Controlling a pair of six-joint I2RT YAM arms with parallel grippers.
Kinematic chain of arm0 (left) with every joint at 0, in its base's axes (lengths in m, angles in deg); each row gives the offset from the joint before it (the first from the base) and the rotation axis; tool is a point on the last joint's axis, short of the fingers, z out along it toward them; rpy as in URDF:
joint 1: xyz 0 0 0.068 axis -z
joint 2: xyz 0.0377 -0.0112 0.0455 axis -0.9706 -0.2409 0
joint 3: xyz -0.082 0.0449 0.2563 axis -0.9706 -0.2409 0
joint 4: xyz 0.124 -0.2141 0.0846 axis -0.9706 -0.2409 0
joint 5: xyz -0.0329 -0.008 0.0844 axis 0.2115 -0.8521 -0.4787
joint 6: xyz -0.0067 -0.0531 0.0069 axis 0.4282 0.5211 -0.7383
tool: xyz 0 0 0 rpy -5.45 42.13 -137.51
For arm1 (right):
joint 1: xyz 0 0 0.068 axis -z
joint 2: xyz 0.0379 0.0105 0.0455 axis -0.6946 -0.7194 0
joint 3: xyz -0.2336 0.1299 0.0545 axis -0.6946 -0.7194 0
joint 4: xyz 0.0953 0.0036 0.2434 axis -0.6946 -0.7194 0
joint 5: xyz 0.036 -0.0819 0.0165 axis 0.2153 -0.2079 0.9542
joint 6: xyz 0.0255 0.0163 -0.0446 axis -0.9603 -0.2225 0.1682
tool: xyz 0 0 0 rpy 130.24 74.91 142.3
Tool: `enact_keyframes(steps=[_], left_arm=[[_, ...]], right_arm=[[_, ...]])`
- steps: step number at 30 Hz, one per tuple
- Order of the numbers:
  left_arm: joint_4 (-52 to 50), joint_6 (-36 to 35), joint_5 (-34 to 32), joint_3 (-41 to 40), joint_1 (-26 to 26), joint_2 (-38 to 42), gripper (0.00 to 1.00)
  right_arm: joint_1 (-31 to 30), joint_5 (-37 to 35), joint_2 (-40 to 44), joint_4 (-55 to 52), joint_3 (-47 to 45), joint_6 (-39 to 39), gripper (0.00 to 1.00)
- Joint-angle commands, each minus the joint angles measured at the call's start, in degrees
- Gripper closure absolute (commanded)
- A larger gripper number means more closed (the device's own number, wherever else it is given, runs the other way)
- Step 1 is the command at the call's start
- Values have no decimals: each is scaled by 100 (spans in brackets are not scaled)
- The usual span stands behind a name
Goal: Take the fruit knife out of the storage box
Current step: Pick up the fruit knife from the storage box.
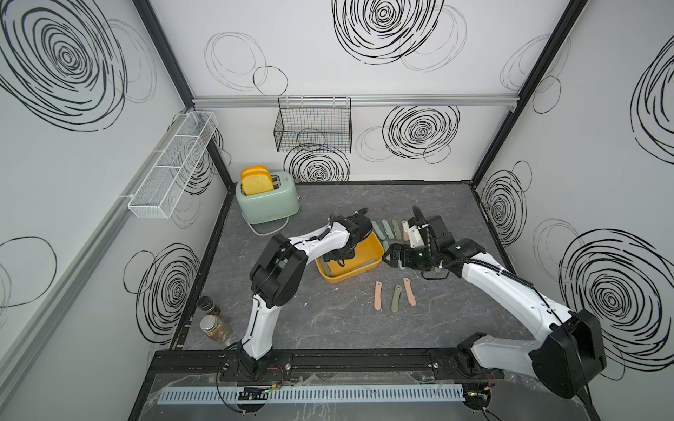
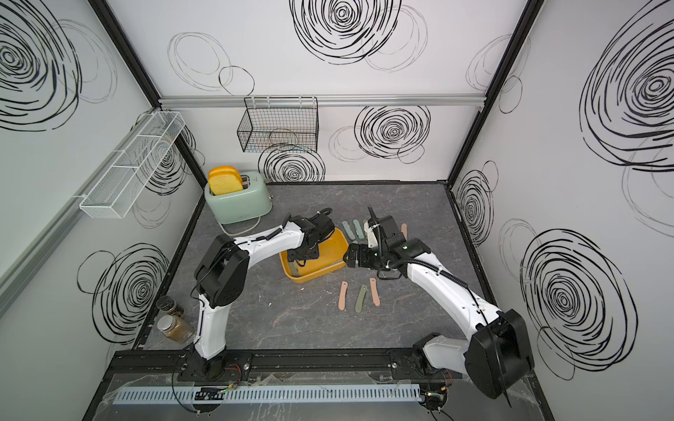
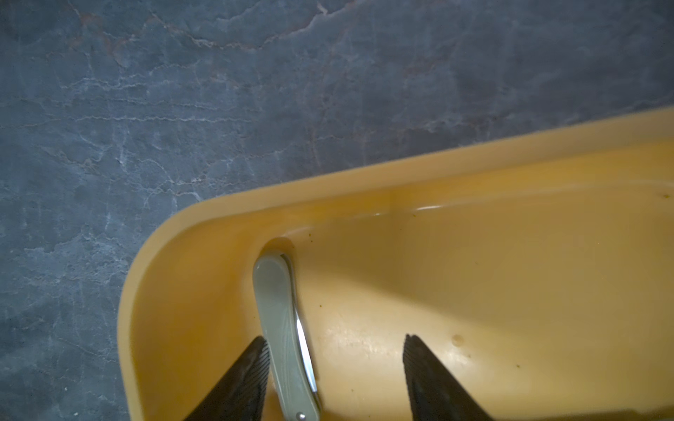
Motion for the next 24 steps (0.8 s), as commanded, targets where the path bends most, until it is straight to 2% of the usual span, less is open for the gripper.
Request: enact_keyframes(steps=[1, 14, 18, 22, 24], left_arm=[[-293, 498, -203, -99, -46, -64, 36], [333, 486, 449, -690, -294, -328, 37], [657, 230, 839, -713, -273, -422, 44], [740, 49, 969, -481, -108, -546, 56], [745, -60, 978, -291, 13, -608, 59]], right_arm=[[61, 98, -74, 121, 71, 151, 1], [264, 176, -136, 117, -18, 265, 1], [297, 155, -122, 89, -32, 275, 1], [302, 185, -102, 93, -86, 269, 1], [307, 199, -78, 96, -126, 245, 1]])
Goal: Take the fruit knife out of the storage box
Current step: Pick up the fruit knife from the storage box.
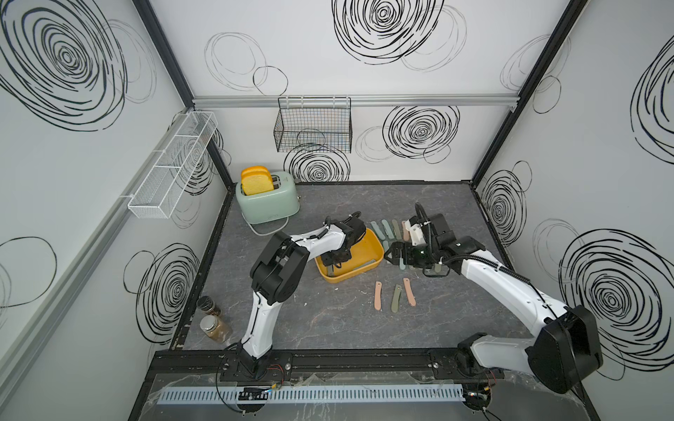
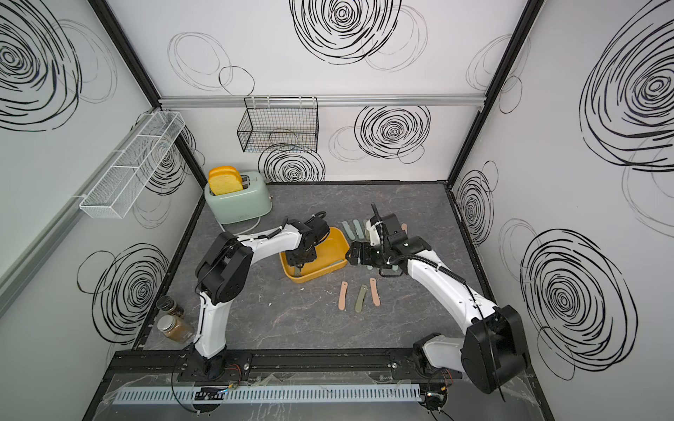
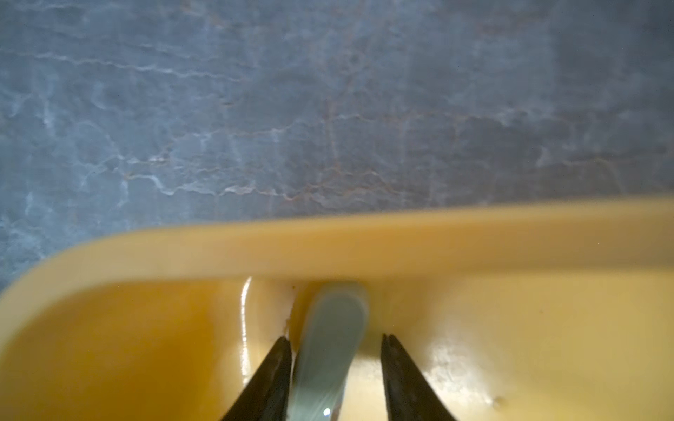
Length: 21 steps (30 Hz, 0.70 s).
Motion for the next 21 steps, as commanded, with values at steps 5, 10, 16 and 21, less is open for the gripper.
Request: enact_keyframes(steps=[5, 10, 16, 21], left_arm=[[7, -451, 397, 603, 446, -597, 62], [-50, -464, 317, 707, 481, -584, 73], [-112, -548, 214, 704, 343, -465, 78], [-243, -737, 32, 1000, 175, -296, 78]], right_arm=[[27, 74, 103, 13, -131, 15, 1], [38, 79, 108, 22, -115, 8, 1], [40, 102, 88, 57, -101, -23, 1], [36, 106, 46, 87, -86, -38, 1]])
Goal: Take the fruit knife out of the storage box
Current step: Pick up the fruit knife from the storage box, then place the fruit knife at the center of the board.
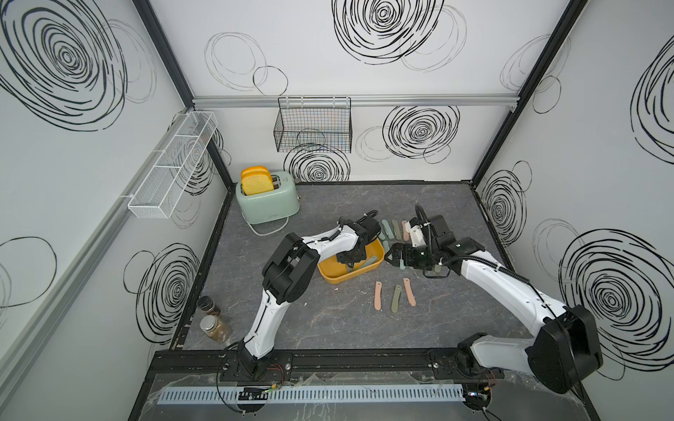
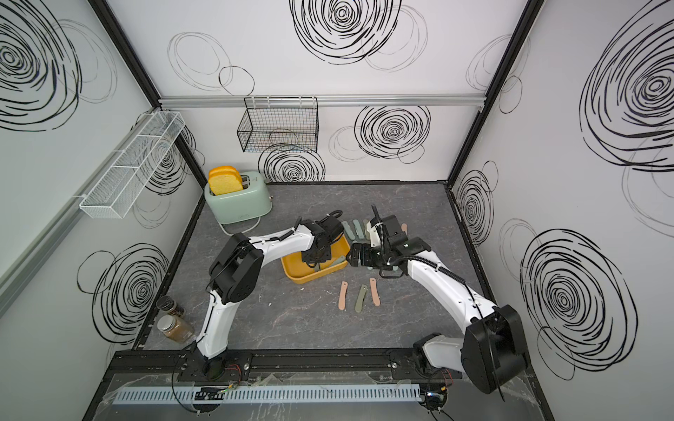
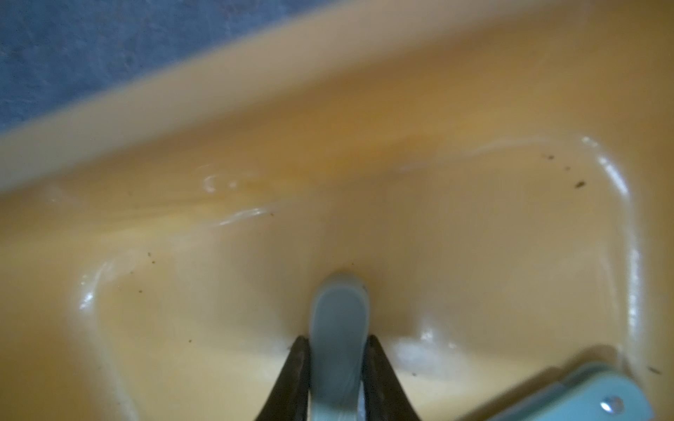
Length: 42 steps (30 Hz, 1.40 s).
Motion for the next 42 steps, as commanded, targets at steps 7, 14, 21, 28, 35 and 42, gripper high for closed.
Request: enact_keyframes(steps=[7, 14, 21, 28, 35, 42], left_arm=[[-557, -417, -407, 783, -254, 259, 78], [-665, -376, -279, 617, -229, 472, 78], [-891, -375, -258, 804, -175, 557, 77], [-1275, -264, -116, 1344, 53, 614, 76], [-1253, 152, 310, 1431, 713, 638, 74], [-828, 741, 949, 1625, 1598, 241, 73]], right_arm=[[26, 137, -135, 151, 107, -62, 1], [25, 119, -285, 151, 274, -47, 1], [38, 63, -162, 116, 180, -64, 1], [67, -61, 259, -17, -82, -166, 1], [82, -298, 957, -464, -388, -405, 1], [75, -826, 2052, -1772, -591, -840, 1]])
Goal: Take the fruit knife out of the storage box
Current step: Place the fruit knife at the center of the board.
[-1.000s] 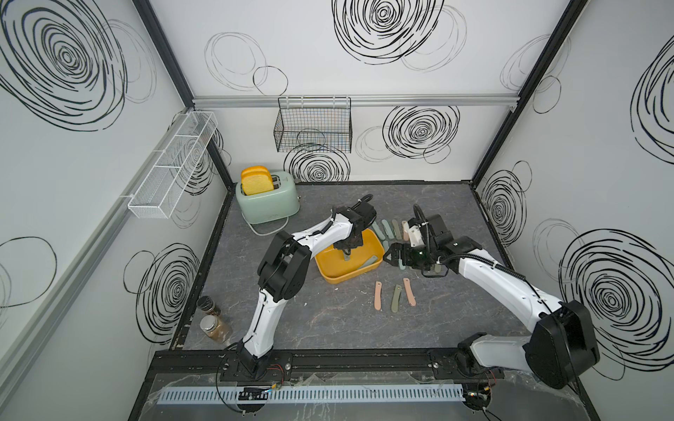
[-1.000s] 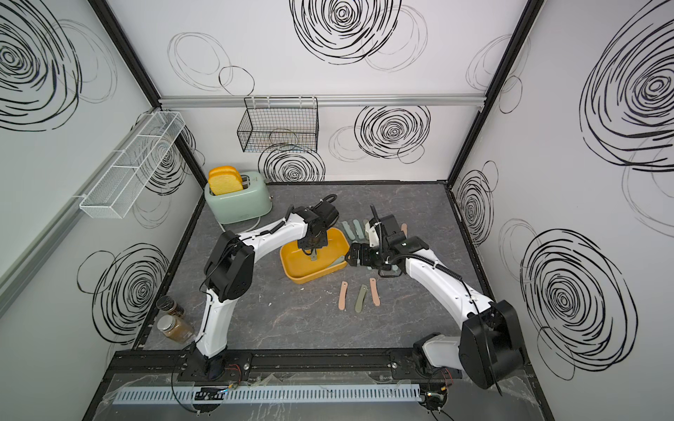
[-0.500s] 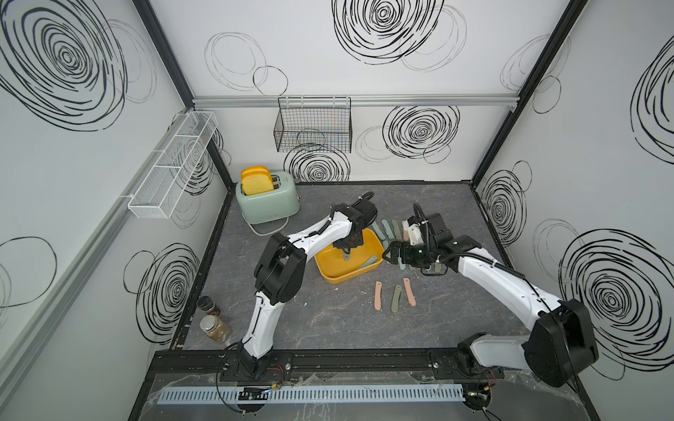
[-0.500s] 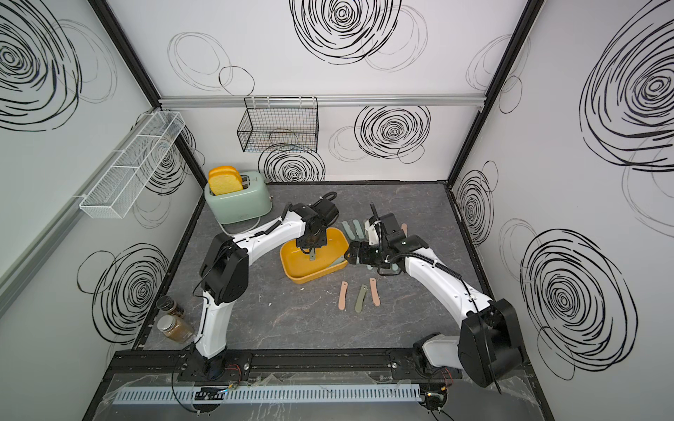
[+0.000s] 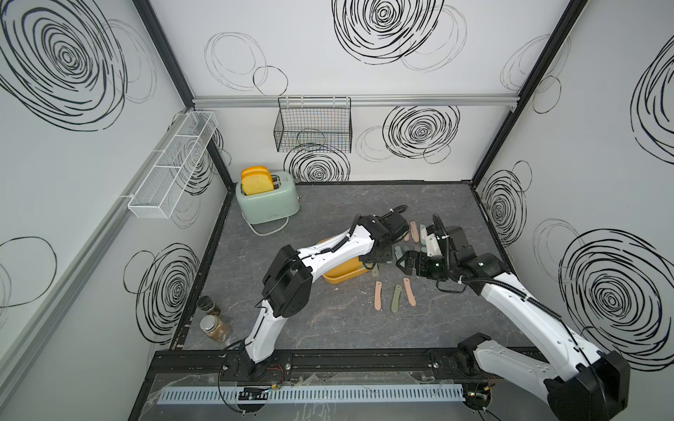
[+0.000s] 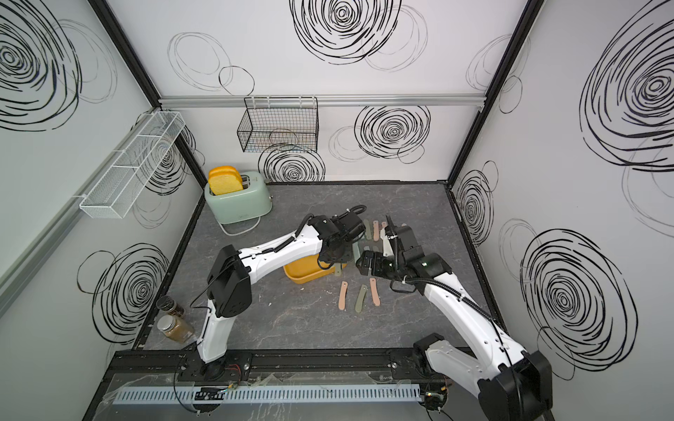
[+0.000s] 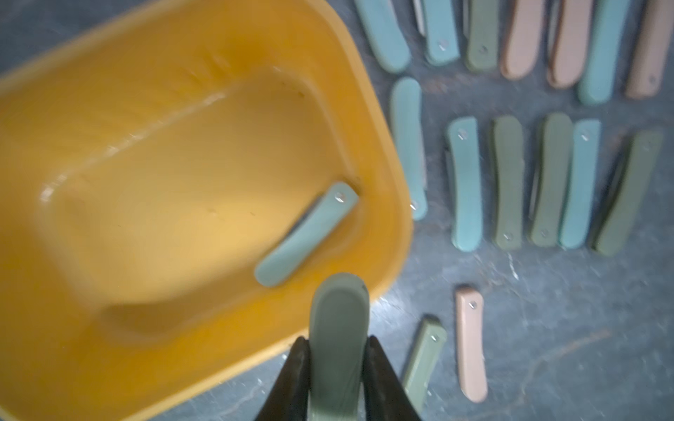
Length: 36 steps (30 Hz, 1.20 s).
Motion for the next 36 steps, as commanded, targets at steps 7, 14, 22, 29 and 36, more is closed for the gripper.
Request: enact_keyframes(steps=[7, 14, 22, 29, 36], left_arm=[[462, 660, 804, 857, 711, -1008, 73], [938, 719, 1151, 1265, 791, -1688, 72], [1553, 652, 1549, 1381, 744, -2086, 72], [1821, 677, 1748, 1233, 674, -2148, 71], [2363, 693, 2243, 945, 539, -1902, 49]], right_arm=[[10, -560, 1619, -2229, -57, -822, 1], [12, -644, 2014, -2781, 176, -1014, 1], [14, -671, 2029, -2916, 336, -1064, 1], [10, -644, 1947, -2788, 326, -1050, 1], [15, -686, 1833, -2676, 462, -1001, 1]])
